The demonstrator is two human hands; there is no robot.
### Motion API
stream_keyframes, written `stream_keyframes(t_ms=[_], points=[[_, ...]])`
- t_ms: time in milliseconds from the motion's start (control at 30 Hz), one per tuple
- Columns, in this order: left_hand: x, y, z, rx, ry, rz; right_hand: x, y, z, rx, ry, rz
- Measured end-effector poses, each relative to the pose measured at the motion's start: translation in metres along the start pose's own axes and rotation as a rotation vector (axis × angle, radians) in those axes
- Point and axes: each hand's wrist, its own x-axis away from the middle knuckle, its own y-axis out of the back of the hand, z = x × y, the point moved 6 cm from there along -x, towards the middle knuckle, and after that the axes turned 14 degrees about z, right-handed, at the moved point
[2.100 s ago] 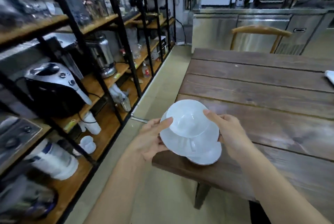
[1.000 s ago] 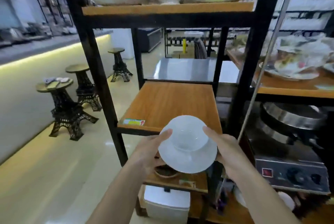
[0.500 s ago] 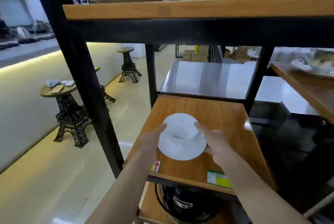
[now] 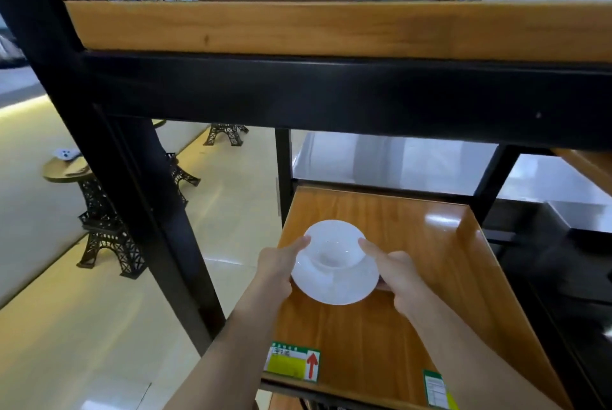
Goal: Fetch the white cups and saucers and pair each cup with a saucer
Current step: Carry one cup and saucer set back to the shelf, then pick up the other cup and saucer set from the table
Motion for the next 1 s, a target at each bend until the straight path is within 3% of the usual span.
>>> stream_keyframes(t_ms=[533,667,767,900,1000], points=[[-0.004,0.002,-0.001,-0.04,-0.01,0.006,0.003,0.002,-0.005,0.08,0.021,-0.046],[0.008,0.002,-0.013,-0.278,-0.219,-0.079,0.018,0.017,-0.008,0.207,0.088,-0.187],[0.03,-0.01,-0.024,-0.697,-0.455,-0.148,0.04,0.029,-0.011,0.353,0.144,-0.28],[0.068,-0.039,-0.023,-0.982,-0.727,-0.064,0.074,0.044,-0.021,0.577,0.203,-0.378],[0.093,-0.056,-0.009,-1.074,-0.782,0.021,0.102,0.052,-0.03,0.725,0.256,-0.372]])
